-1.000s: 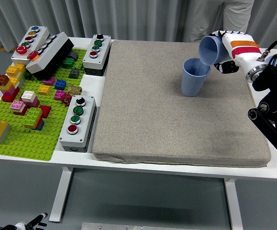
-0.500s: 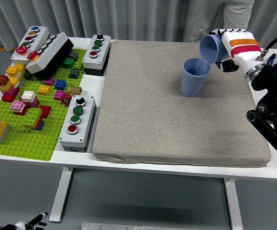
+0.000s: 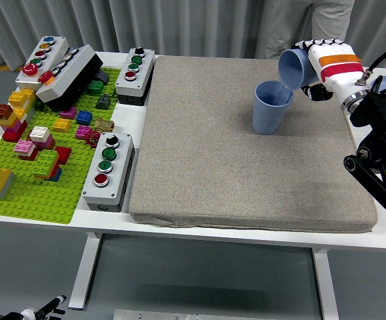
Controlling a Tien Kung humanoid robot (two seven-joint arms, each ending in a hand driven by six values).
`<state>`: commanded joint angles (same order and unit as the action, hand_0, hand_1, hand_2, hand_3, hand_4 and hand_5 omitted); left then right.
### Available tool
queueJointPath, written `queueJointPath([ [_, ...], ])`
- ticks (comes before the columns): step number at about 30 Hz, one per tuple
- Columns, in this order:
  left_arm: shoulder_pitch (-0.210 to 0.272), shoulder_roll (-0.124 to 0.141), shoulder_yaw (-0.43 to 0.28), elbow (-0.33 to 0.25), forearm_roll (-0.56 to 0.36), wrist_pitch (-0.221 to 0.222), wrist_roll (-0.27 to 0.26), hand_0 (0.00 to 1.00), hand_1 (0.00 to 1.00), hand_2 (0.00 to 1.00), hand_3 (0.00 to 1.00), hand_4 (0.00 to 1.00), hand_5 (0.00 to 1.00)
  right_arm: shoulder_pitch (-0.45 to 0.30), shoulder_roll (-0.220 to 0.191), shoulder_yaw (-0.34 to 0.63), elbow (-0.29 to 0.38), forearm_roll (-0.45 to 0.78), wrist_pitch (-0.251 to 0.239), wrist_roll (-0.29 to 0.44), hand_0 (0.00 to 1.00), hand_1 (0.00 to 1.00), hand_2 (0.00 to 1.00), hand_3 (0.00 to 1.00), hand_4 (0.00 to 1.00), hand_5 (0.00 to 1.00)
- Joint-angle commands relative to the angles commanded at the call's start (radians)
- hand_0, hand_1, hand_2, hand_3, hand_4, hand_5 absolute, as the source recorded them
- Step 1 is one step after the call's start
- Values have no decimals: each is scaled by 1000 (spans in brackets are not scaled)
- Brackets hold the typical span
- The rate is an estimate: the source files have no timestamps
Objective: Pick cup pour cup place
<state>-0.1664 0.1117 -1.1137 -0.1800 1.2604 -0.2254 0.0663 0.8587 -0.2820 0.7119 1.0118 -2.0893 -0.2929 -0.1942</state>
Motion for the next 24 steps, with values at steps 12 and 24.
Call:
queueJointPath([
  [12, 5, 0, 1, 0, -1, 0, 0, 820, 842, 875, 806, 641, 998, -5, 6, 1, 0, 15, 3, -8, 764, 626, 535, 543, 582, 2],
  [24, 9, -1, 6, 0, -5, 0, 1, 820, 842, 875, 807, 642, 998, -28, 28, 88, -53, 347, 15, 52, 759, 623, 533, 541, 585, 2],
])
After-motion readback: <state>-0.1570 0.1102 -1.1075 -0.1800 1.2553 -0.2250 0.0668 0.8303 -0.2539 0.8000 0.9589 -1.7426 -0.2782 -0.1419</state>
